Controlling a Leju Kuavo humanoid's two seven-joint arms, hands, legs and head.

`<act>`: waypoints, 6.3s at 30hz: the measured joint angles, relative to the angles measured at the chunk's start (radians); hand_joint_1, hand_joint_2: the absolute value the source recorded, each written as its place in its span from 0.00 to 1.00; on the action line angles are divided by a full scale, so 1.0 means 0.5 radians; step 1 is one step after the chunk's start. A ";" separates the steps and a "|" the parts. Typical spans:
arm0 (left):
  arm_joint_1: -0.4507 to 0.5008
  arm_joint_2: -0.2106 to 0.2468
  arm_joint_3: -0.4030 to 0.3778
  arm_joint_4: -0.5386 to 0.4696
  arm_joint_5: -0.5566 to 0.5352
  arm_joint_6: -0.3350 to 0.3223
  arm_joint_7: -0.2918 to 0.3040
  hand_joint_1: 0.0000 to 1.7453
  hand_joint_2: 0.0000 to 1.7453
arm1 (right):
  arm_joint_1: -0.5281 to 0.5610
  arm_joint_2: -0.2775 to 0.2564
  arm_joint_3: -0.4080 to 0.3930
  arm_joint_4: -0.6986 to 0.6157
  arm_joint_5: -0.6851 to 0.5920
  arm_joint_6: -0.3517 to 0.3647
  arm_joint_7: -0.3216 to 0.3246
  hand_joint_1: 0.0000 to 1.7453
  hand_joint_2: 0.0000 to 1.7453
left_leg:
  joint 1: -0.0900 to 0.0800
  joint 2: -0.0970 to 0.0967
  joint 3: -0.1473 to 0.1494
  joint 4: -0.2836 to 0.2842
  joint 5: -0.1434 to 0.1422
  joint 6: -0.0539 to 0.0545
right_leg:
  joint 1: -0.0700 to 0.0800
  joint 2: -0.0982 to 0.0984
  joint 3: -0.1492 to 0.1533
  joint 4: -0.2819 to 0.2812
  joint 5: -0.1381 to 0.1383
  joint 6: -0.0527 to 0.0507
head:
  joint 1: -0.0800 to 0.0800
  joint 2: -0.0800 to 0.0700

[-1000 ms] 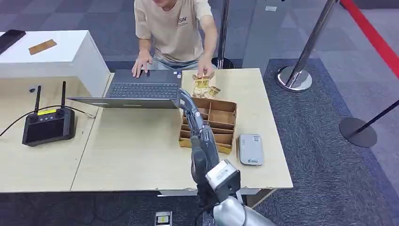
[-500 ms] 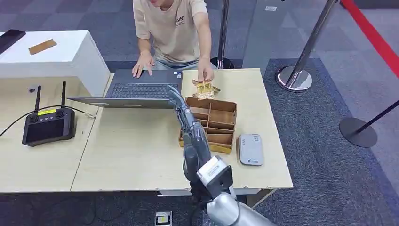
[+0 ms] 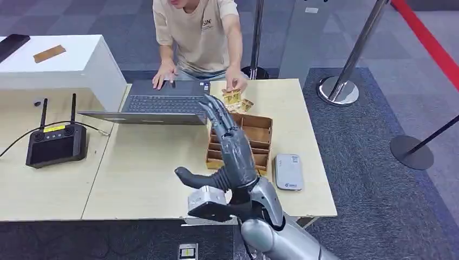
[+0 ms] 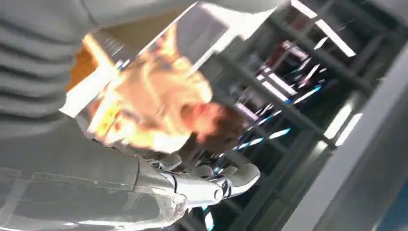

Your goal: Pass the card to the sensor for recognition and then transmit it.

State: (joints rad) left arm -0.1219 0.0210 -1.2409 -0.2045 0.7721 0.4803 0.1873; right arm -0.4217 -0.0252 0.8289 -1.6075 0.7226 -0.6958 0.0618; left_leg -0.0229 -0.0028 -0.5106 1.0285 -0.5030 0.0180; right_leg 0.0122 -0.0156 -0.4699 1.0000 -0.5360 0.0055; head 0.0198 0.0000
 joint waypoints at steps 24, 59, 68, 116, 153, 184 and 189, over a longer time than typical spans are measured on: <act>-0.005 0.007 -0.003 0.000 -0.090 -0.058 -0.048 0.00 1.00 | -0.381 -0.317 -0.053 0.565 1.118 0.211 0.476 0.00 1.00 | 0.000 -0.001 0.000 0.001 0.000 0.000 | 0.000 0.000 0.000 0.000 0.001 0.001 | 0.001 0.000; -0.030 0.008 -0.060 0.000 -0.168 -0.084 -0.007 0.00 1.00 | -0.497 -0.329 -0.025 1.031 0.941 0.175 0.426 1.00 1.00 | 0.000 -0.001 0.000 0.002 0.000 0.000 | 0.000 0.000 0.000 0.000 0.001 0.001 | 0.000 0.000; -0.037 0.005 -0.099 0.000 -0.191 -0.086 0.018 0.00 1.00 | -0.498 -0.293 -0.021 1.063 0.825 0.121 0.386 1.00 1.00 | 0.000 -0.001 0.000 0.001 0.000 0.000 | 0.000 0.000 0.000 0.000 0.001 0.001 | 0.000 0.000; -0.004 0.002 -0.043 0.000 -0.046 -0.014 0.063 0.00 1.00 | 0.302 -0.381 -0.844 1.062 -0.569 -0.006 0.058 1.00 1.00 | 0.000 0.000 0.001 0.002 0.000 0.000 | 0.000 0.000 0.001 0.000 0.001 0.001 | 0.000 0.000; -0.007 0.005 -0.043 0.000 -0.093 -0.015 0.053 0.00 1.00 | 0.084 -0.298 -0.674 1.550 -0.402 -0.019 0.214 1.00 1.00 | 0.001 0.006 0.037 0.002 0.004 0.001 | 0.001 0.005 0.035 -0.002 0.007 0.003 | 0.001 0.000; -0.007 0.015 -0.044 0.000 -0.191 -0.046 -0.013 0.00 1.00 | -0.139 -0.528 -0.643 0.166 -0.346 0.172 0.274 1.00 1.00 | 0.001 0.004 0.009 0.002 0.006 0.000 | 0.002 0.004 0.009 0.000 0.009 0.003 | 0.002 0.000; -0.012 0.014 -0.050 0.000 -0.231 -0.067 -0.017 0.00 1.00 | -0.329 -0.484 -0.552 0.166 -0.622 0.337 0.119 1.00 1.00 | 0.001 0.003 0.007 0.002 0.007 0.001 | 0.001 0.004 0.008 0.001 0.009 0.003 | 0.000 0.000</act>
State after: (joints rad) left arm -0.1277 0.0282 -1.2661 -0.2045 0.6565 0.4467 0.1789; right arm -0.5864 -0.2670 0.5528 -1.5247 0.4115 -0.5271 0.1212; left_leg -0.0223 -0.0012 -0.5070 1.0296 -0.4997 0.0184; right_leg 0.0129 -0.0136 -0.4657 1.0004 -0.5312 0.0070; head 0.0198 0.0000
